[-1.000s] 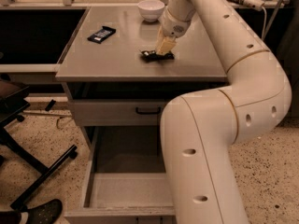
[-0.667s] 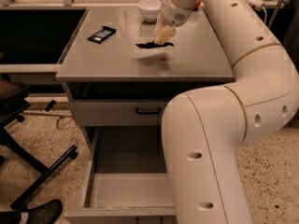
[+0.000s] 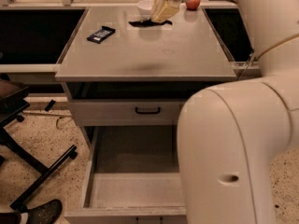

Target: Place rxbar chocolate into middle drawer

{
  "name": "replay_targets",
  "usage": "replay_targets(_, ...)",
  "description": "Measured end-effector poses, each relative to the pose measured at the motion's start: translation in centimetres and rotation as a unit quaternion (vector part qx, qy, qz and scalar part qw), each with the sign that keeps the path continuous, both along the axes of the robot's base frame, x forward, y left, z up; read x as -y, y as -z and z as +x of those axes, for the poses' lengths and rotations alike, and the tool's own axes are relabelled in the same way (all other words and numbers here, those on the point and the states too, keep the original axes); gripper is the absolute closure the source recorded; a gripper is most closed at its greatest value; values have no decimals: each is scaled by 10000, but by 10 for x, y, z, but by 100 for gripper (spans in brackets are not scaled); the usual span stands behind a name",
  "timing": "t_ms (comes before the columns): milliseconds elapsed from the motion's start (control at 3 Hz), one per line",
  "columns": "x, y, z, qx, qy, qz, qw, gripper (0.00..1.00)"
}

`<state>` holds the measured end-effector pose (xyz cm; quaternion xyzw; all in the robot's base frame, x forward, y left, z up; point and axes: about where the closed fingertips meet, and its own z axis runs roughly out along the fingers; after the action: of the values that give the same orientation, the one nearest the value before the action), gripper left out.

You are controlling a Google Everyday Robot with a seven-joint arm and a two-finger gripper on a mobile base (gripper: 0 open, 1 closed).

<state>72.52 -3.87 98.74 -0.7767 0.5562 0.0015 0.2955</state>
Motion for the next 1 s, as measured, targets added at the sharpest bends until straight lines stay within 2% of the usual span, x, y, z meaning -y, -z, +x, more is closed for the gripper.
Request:
replay_targets(333,7,-26,-37,88,-134,195,9997,100)
replay_targets(667,15,-38,-87,41,-225,238,9995,100)
replay_targets(1000,21,-36,-140,-13,-289,372,9989,100)
